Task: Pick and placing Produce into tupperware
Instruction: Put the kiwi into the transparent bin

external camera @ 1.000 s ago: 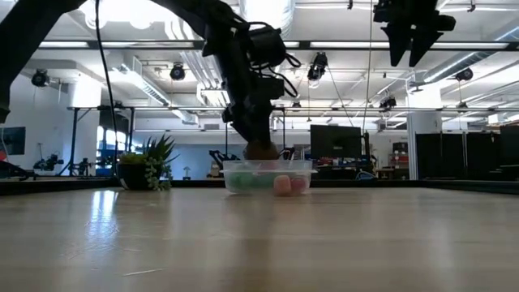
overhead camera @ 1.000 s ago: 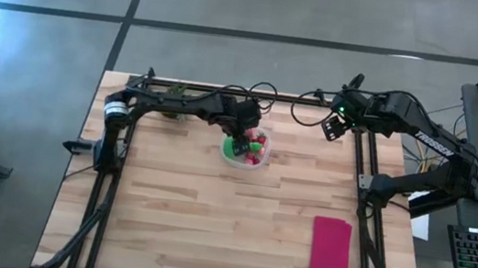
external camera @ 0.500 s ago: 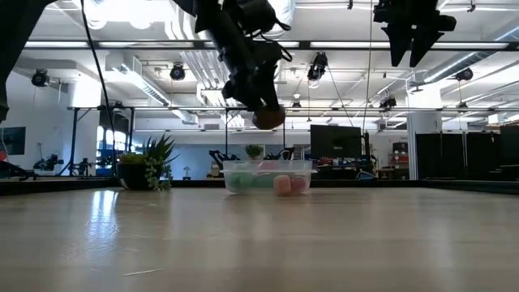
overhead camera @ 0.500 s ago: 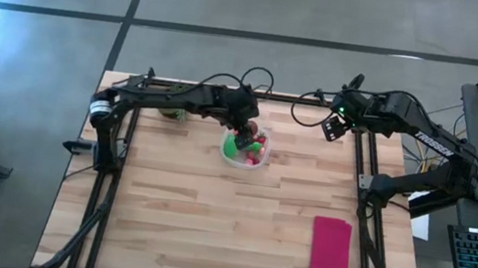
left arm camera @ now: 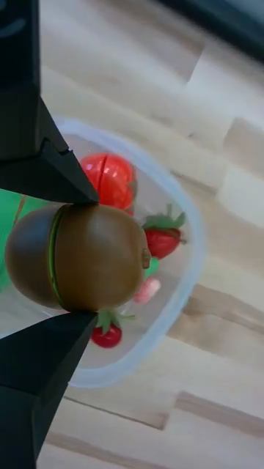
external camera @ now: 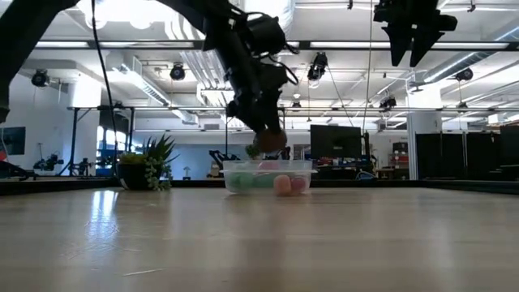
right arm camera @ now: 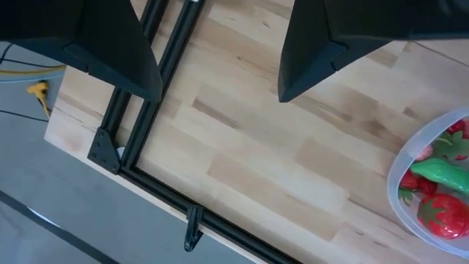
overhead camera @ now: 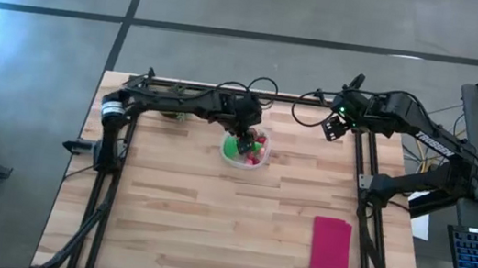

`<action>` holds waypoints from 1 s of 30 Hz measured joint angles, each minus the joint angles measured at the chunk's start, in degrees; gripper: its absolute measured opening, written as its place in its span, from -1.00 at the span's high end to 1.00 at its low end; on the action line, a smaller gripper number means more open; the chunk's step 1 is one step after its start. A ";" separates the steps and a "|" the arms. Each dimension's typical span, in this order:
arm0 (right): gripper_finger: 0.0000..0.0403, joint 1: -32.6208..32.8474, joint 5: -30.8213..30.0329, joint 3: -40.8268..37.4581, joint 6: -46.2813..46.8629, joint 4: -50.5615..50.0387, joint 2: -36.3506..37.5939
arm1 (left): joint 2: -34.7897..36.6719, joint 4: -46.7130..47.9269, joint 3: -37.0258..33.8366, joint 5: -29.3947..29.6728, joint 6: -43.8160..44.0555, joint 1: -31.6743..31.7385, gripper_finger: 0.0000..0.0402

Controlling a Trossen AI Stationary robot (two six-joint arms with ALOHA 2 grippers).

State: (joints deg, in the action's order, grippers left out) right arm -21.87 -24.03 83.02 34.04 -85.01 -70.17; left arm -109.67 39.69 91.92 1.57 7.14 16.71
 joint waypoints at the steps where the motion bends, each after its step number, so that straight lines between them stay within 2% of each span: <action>1: -0.33 0.00 0.00 0.00 -0.02 0.00 0.00 | -0.42 0.28 -0.05 -0.76 -0.02 0.01 -0.16; 4: -0.32 0.00 0.00 0.00 -0.15 0.02 0.00 | -1.84 0.32 -0.13 -2.11 -0.03 0.03 -0.16; 12: -0.30 0.00 0.00 0.00 -1.04 0.02 0.00 | -4.52 0.88 -1.26 -1.26 -0.54 0.04 -0.16; 19: -0.41 0.00 0.00 0.00 -1.24 0.03 0.24 | -4.81 0.11 -4.74 0.36 -3.04 -0.02 -0.16; 24: -0.55 0.37 -0.04 0.00 -2.69 1.48 0.46 | -3.26 -0.01 -3.61 0.34 -3.04 -0.06 -0.16; 30: -0.66 0.37 0.20 0.00 -4.50 7.45 1.18 | 2.33 -0.38 -1.00 0.62 -3.07 -0.07 -0.16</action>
State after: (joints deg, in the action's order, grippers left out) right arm -21.50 -23.83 83.02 29.54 -77.56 -68.99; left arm -107.34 39.30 90.92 2.19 4.06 16.64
